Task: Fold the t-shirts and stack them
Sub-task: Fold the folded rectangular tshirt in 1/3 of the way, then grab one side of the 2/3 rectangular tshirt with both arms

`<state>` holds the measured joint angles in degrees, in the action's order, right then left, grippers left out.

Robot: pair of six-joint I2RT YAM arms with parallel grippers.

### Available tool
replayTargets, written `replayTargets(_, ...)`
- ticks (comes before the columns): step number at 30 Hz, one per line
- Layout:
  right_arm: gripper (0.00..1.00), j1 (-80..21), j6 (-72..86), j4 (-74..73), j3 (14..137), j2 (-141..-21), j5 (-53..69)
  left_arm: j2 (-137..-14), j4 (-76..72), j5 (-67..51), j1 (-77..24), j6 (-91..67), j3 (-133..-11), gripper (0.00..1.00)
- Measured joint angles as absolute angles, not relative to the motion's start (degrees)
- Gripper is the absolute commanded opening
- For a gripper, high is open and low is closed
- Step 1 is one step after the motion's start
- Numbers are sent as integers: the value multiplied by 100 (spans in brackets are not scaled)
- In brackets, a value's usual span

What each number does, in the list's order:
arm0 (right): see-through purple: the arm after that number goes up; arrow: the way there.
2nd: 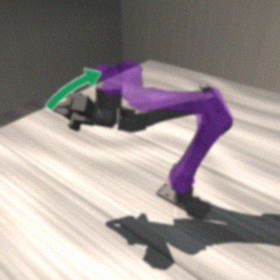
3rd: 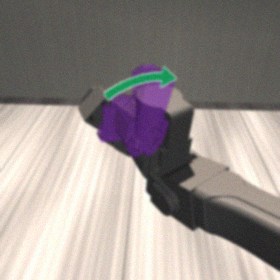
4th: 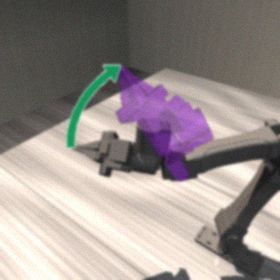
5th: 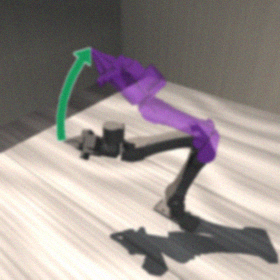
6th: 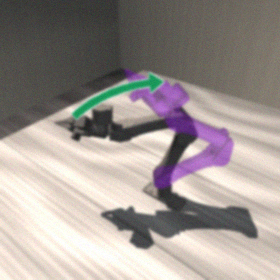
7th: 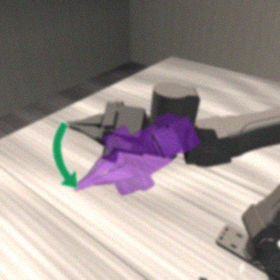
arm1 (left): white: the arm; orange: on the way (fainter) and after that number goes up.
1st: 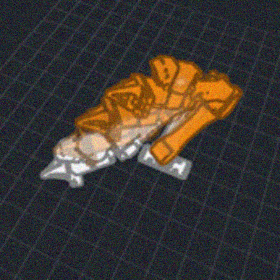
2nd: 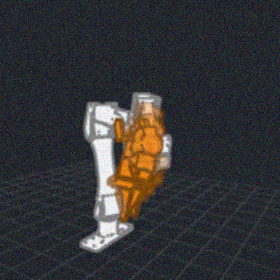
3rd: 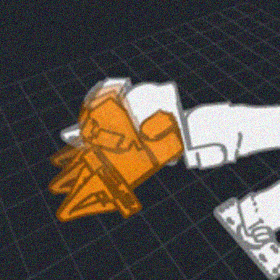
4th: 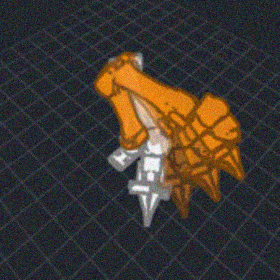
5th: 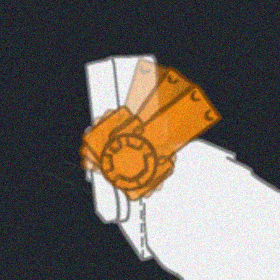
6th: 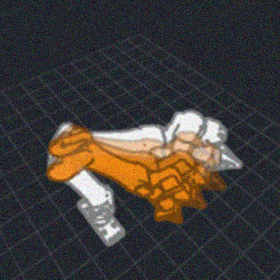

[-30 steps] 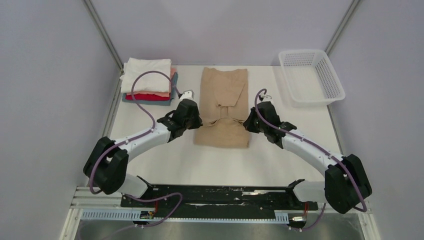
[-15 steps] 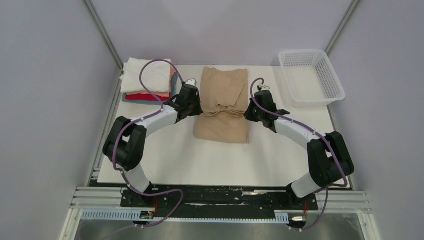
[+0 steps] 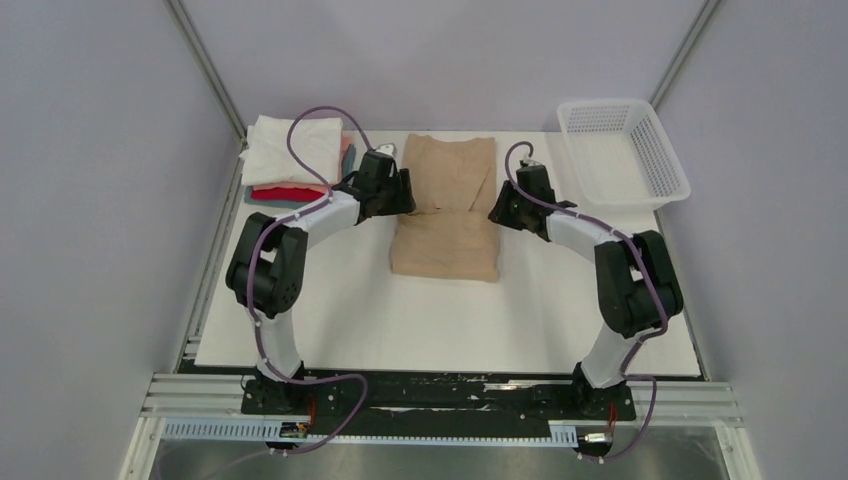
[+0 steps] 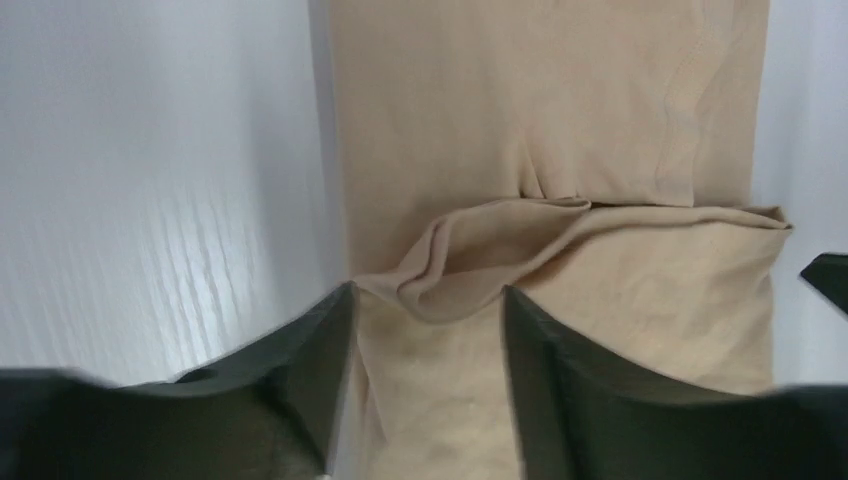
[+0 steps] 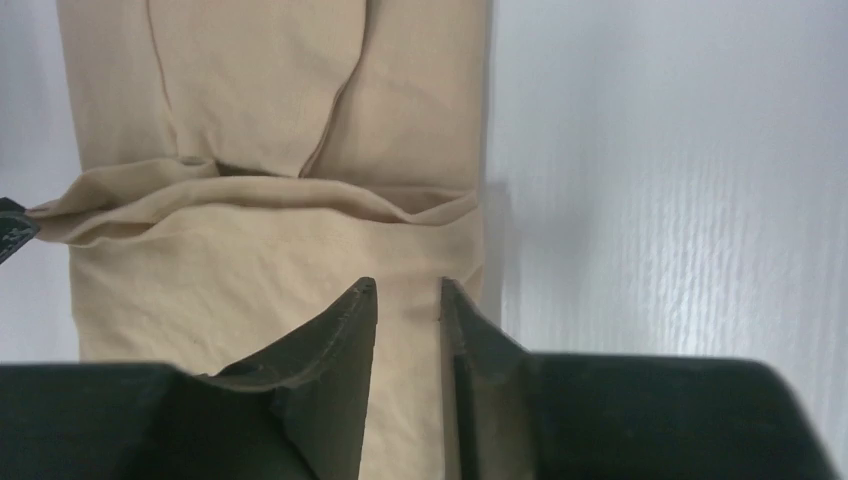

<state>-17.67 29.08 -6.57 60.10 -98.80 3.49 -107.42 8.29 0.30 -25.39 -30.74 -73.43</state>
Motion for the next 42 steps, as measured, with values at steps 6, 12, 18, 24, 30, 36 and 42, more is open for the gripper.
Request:
replayTargets(6, 84, -1555, 2652, -615, 6473, -10060, 506, -10916, 1039, -257, -2375, -2832, -7865, 100)
replayTargets(12, 96, -1647, 2665, -471, 5666, -9100, 716, -10073, 950, -303, -2344, -2867, -7105, 100)
replayTargets(18, 90, -1750, 3002, -384, 4311, -8082, 1286, -8919, 705, -650, -2349, -3332, -5450, 100)
replayTargets(24, 77, -1868, 3529, -401, 3542, -7854, 1549, -8829, 569, -878, -2349, -3822, -4471, 94)
replayTargets(30, 54, -1894, 3951, -248, 3450, -8141, 1601, -9043, 242, -1109, -2346, -4099, -4436, 74)
replayTargets(36, 39, -1922, 4202, -93, 3330, -8357, 1627, -9227, -248, -1481, -2351, -4298, -4250, 46)
replayTargets(42, 30, -1940, 4303, 89, 3253, -8436, 1664, -9371, -495, -1643, -2397, -4421, -4163, 20)
